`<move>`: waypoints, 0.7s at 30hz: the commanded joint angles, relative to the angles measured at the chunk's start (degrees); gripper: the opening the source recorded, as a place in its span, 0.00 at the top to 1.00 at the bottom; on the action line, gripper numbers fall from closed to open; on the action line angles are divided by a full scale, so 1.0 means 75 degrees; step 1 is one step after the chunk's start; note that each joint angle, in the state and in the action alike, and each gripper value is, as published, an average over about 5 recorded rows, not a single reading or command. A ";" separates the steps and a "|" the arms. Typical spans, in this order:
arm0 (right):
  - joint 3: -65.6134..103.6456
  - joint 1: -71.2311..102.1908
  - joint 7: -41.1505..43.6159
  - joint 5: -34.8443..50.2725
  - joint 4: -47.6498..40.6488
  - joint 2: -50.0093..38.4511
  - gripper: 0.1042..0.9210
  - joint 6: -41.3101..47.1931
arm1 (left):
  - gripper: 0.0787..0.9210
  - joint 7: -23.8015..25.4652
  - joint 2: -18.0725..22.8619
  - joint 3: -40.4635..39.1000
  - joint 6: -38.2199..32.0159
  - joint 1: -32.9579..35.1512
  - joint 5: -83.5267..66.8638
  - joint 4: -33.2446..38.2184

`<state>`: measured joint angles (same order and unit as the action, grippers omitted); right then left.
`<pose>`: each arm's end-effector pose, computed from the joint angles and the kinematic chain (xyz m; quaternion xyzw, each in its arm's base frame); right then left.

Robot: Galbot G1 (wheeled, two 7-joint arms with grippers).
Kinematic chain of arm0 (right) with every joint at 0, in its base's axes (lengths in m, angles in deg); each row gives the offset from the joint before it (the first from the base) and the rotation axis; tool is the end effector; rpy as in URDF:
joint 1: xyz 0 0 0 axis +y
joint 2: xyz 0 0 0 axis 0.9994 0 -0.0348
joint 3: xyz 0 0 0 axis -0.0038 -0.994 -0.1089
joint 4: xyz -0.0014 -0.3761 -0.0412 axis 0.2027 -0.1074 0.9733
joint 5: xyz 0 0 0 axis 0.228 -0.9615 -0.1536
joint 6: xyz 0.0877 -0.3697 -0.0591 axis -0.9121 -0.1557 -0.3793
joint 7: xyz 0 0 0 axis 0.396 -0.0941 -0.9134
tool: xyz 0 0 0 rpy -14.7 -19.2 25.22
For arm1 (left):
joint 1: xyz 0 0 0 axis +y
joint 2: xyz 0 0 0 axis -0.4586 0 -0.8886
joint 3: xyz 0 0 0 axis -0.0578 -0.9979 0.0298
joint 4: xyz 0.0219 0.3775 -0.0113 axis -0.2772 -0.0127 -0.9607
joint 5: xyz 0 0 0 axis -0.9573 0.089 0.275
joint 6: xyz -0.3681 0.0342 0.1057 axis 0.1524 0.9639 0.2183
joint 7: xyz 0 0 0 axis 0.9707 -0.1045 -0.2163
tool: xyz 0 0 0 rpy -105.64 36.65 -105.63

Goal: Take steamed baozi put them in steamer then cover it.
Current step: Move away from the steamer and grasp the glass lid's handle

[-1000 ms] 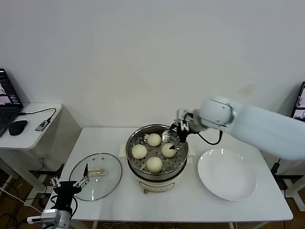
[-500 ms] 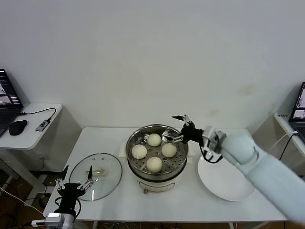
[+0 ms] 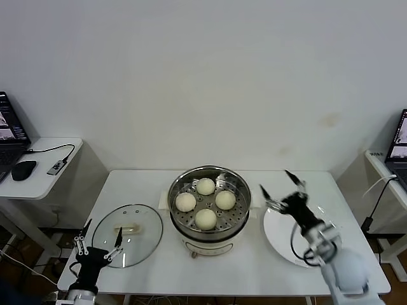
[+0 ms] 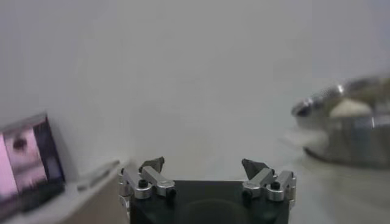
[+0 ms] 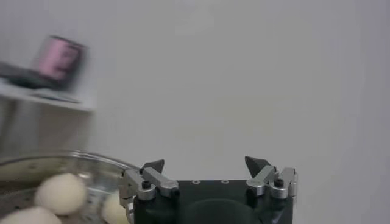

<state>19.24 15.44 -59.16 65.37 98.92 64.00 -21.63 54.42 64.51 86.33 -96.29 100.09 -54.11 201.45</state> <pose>0.2750 -0.1332 -0.2929 -0.1265 0.9809 -0.1318 0.0670 0.1605 0.1280 -0.3683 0.0012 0.9328 0.3603 0.0111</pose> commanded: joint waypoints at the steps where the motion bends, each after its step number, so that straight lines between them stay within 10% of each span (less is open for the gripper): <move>1: 0.2465 0.2159 -0.1234 -0.0256 0.0474 0.1662 0.12 -0.0280 | 0.12 -0.0579 -0.0534 0.0536 -0.0551 0.0252 0.5763 -0.1171; 21: 0.2908 0.2108 -0.1655 -0.0280 0.0070 0.2183 0.12 0.0076 | 0.12 -0.0204 -0.0977 -0.0436 -0.0624 -0.2367 0.6705 -0.3234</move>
<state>37.94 29.04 -69.73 64.26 99.53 77.53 -21.50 52.43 58.55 85.32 -100.42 91.79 -10.30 185.22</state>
